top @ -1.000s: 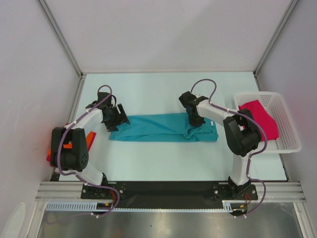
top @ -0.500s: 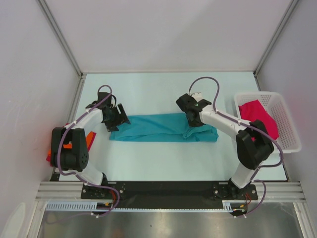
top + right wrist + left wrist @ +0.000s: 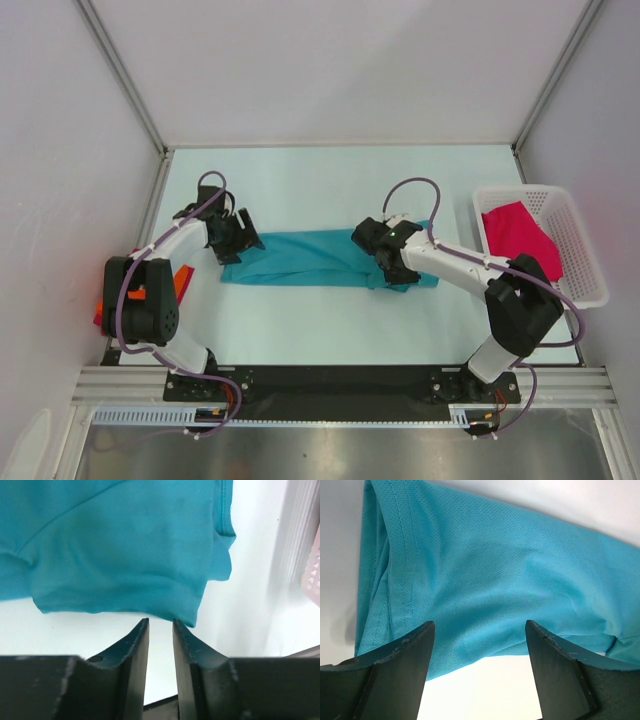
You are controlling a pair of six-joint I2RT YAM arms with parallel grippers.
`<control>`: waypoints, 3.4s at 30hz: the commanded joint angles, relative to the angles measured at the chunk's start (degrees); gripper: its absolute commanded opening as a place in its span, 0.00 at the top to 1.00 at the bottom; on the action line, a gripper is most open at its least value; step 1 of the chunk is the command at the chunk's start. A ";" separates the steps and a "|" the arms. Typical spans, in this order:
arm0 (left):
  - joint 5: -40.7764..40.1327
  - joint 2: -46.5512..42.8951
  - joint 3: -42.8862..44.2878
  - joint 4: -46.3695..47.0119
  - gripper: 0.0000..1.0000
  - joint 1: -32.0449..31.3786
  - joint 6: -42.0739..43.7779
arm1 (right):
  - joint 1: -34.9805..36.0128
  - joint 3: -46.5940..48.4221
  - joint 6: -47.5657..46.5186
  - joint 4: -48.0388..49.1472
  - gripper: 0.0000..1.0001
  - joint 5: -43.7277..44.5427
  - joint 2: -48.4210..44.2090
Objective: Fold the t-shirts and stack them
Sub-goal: Fold the other side of the tshirt into a rectangle, then rotate the tshirt 75degrees
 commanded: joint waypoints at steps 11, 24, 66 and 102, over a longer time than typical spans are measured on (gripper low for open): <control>1.34 -3.79 -0.78 1.28 0.21 0.34 1.17 | 0.72 5.70 0.55 -1.81 0.67 4.04 1.86; 0.82 -3.18 -2.01 0.84 0.23 0.34 -0.06 | -3.23 15.54 -5.87 3.91 0.67 2.02 9.07; -9.64 -9.33 -11.07 -2.15 0.47 0.25 -6.74 | -11.76 13.35 -12.99 13.05 0.68 -5.72 8.81; -15.53 -15.48 -7.37 -7.25 1.00 6.31 -8.15 | -12.28 13.00 -13.87 12.70 0.69 -5.45 8.11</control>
